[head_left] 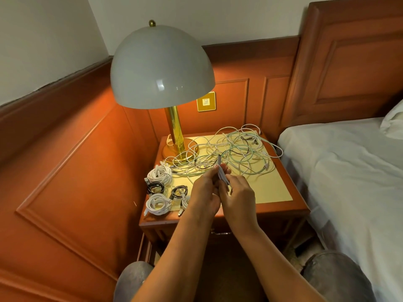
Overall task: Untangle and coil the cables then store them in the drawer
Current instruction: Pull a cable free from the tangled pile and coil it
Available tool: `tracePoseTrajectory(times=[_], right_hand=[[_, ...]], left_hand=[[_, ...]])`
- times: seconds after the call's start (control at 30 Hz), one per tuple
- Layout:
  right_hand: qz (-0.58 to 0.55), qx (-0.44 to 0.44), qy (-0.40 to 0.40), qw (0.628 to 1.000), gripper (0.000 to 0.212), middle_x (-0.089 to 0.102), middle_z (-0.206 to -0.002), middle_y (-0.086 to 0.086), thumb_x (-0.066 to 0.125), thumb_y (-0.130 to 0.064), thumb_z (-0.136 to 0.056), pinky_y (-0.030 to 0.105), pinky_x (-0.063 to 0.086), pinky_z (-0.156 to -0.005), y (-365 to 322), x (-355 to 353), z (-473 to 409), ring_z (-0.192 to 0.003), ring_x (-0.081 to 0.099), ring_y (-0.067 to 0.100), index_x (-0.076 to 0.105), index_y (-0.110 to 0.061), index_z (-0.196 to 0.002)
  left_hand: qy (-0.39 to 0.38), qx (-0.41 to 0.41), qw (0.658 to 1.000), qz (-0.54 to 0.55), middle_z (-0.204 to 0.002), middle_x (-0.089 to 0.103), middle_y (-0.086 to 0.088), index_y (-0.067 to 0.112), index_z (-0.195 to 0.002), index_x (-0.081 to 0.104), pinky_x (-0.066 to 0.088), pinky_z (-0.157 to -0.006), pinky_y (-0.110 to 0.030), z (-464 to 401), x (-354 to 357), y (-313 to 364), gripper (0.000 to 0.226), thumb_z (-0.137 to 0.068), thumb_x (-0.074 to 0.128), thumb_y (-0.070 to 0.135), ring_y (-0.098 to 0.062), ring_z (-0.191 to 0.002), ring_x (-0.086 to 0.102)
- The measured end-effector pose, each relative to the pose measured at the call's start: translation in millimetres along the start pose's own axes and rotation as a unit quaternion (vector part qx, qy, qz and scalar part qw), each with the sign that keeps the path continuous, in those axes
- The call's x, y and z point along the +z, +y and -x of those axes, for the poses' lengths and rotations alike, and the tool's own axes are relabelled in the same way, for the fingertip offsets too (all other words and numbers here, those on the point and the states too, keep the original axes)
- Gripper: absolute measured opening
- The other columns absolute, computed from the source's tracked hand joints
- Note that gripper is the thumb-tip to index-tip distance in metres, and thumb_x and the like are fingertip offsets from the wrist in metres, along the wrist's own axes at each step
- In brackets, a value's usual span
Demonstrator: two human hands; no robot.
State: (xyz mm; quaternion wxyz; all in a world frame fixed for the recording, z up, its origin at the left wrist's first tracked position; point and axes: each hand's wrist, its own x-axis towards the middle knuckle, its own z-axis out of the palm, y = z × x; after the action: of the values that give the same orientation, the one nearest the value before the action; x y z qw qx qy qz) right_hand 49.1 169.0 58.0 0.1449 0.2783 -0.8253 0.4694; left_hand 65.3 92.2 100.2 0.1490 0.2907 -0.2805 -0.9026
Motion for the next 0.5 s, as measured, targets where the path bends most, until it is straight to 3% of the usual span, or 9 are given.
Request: tracePoseTrajectory(times=[0.1, 0.23, 0.33, 0.5], right_hand=[[0.003, 0.000, -0.002, 1.000, 0.027, 0.067, -0.097, 0.013, 0.063, -0.011, -0.093, 0.004, 0.035, -0.066, 0.5, 0.9, -5.6, -0.081, 0.066, 0.018, 0.066, -0.002, -0.119], [0.015, 0.014, -0.006, 1.000, 0.020, 0.066, -0.087, 0.011, 0.059, -0.013, -0.095, 0.005, 0.029, -0.059, 6.3, 1.0, -9.4, -0.069, 0.051, 0.011, 0.070, -0.005, -0.111], [-0.004, 0.022, -0.008, 1.000, 0.020, 0.068, -0.087, 0.009, 0.059, -0.013, -0.096, 0.007, 0.037, -0.060, 5.8, 3.5, -7.8, -0.070, 0.056, 0.010, 0.071, -0.005, -0.110], [-0.025, 0.030, 0.002, 0.999, 0.020, 0.070, -0.088, 0.010, 0.060, -0.011, -0.095, 0.015, 0.048, -0.061, 4.8, 6.3, -7.6, -0.072, 0.063, 0.015, 0.071, -0.004, -0.110]], left_hand=[[0.002, 0.006, 1.000, -0.018, -0.082, 0.065, -0.012, -0.004, -0.094, 0.065, 0.054, -0.064, -0.026, 0.2, -0.7, -1.4, 0.022, -0.098, 0.047, 0.007, -0.020, -0.077, 0.064], [0.012, 0.056, 0.987, -0.147, -0.062, 0.050, -0.009, 0.000, -0.075, 0.056, 0.046, -0.058, -0.027, 0.9, -2.1, -2.7, 0.028, -0.093, 0.037, -0.008, -0.014, -0.051, 0.054], [0.024, 0.107, 0.967, -0.228, -0.067, 0.057, -0.011, 0.001, -0.077, 0.063, 0.048, -0.063, -0.030, -0.7, -5.1, -2.2, 0.028, -0.098, 0.043, -0.002, -0.019, -0.061, 0.057], [0.050, 0.155, 0.952, -0.261, -0.073, 0.066, -0.015, 0.001, -0.082, 0.068, 0.054, -0.062, -0.032, -4.1, -8.3, -2.5, 0.018, -0.095, 0.056, 0.004, -0.025, -0.068, 0.064]])
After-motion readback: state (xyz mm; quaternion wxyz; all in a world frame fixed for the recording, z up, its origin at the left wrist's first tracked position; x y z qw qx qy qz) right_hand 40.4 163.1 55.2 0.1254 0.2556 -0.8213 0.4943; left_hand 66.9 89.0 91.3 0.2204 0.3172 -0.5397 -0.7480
